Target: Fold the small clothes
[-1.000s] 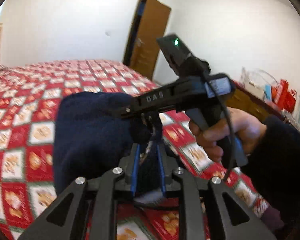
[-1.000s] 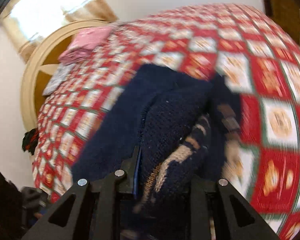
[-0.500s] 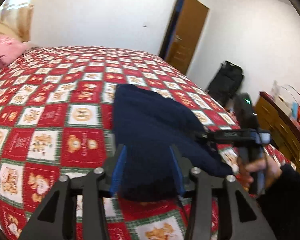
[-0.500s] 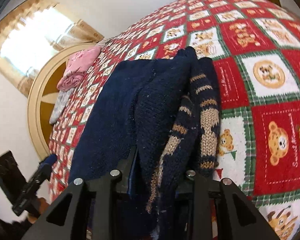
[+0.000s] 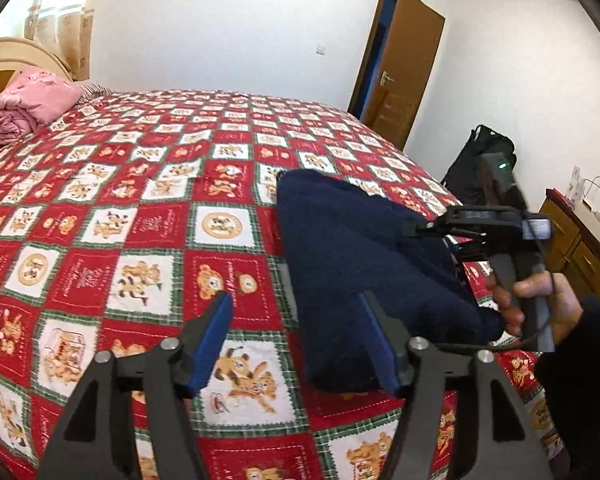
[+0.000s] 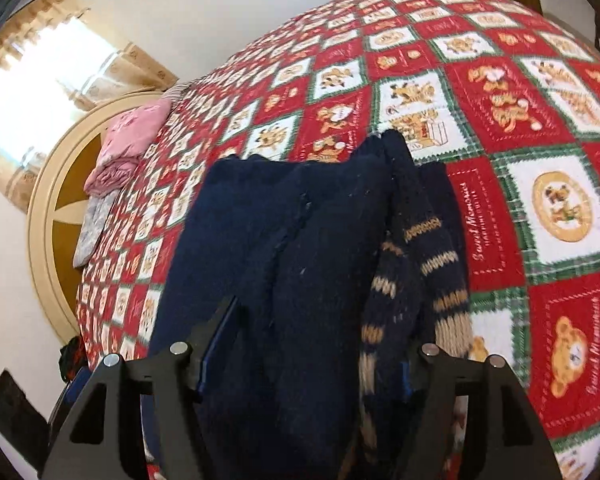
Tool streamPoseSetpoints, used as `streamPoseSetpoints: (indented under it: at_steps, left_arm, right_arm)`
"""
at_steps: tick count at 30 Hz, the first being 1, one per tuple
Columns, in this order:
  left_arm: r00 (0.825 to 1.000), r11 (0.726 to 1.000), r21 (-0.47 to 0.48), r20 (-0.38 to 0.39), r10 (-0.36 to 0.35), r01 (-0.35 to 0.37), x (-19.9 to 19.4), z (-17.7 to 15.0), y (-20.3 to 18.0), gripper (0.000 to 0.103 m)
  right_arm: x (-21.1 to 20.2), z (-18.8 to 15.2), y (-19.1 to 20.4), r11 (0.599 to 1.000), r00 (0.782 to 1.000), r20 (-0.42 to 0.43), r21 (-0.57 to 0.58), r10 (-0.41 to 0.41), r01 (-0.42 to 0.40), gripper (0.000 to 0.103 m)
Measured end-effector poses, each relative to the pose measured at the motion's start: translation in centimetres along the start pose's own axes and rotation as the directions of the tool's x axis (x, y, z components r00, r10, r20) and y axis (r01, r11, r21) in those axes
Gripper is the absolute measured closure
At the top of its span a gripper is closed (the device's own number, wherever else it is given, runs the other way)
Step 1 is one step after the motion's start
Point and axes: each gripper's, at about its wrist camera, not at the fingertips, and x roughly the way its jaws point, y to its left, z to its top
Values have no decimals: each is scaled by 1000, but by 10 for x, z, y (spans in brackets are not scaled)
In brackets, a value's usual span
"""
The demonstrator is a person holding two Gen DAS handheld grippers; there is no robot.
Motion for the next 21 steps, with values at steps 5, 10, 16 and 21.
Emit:
streamPoseSetpoints:
  at_steps: [5, 10, 16, 21]
  left_arm:
    - [1000, 1000, -26, 1, 4, -4, 0, 0, 9, 33]
    - [1000, 999, -34, -6, -6, 6, 0, -3, 12, 33]
    - [1000, 999, -46, -5, -4, 4, -1, -2, 16, 33]
    - [1000, 999, -54, -7, 6, -6, 2, -1, 19, 33]
  right_arm:
    - [7, 4, -7, 1000, 1000, 22, 13, -6, 6, 47]
    - [3, 2, 14, 991, 994, 44, -83, -97, 100, 72]
    - [-27, 10, 48, 955, 978, 175, -253, -112, 154, 76]
    - [-1, 24, 35, 926, 971, 166, -308, -174, 218, 76]
